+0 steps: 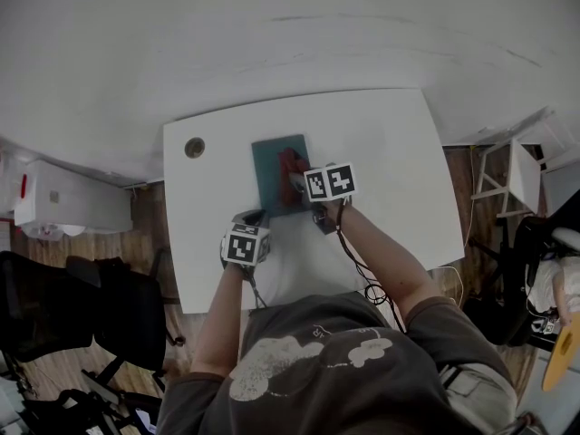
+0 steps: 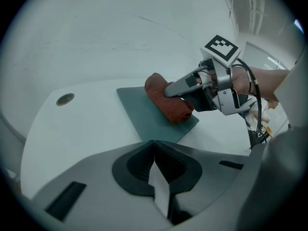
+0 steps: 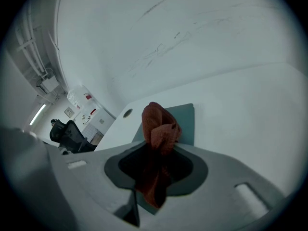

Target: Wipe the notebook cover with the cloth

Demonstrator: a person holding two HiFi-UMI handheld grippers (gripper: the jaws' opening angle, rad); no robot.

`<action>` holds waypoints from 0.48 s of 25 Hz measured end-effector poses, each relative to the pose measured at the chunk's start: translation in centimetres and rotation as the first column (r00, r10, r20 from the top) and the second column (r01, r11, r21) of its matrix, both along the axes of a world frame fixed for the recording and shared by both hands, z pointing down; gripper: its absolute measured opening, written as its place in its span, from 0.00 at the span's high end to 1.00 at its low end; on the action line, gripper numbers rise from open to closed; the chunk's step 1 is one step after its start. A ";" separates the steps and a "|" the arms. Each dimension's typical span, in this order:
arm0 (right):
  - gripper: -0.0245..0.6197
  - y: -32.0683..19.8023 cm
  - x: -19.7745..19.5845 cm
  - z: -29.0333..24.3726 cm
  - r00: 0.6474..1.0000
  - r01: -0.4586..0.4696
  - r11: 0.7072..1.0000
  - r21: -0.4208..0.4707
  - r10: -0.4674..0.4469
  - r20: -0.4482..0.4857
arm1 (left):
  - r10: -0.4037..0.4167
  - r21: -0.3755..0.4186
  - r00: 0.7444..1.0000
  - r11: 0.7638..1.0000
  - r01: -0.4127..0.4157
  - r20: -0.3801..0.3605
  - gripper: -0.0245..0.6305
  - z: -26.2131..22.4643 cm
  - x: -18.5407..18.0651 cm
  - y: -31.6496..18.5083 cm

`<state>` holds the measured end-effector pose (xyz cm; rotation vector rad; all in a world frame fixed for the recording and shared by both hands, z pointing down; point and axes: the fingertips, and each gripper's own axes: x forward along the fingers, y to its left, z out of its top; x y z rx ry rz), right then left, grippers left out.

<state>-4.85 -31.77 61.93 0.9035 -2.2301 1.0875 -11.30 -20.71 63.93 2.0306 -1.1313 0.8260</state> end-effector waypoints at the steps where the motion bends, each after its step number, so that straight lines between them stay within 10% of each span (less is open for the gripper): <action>1: 0.80 -0.1 0.4 0.0 1.000 -0.007 1.000 0.000 0.007 -0.001 | 0.000 0.001 1.000 1.000 0.000 0.001 0.96 0.0 0.0 0.0; 12: 0.80 -0.9 5.2 0.1 0.994 -0.106 0.994 -0.006 0.106 -0.013 | 0.007 0.004 1.000 1.000 -0.007 0.007 0.96 0.0 0.1 0.0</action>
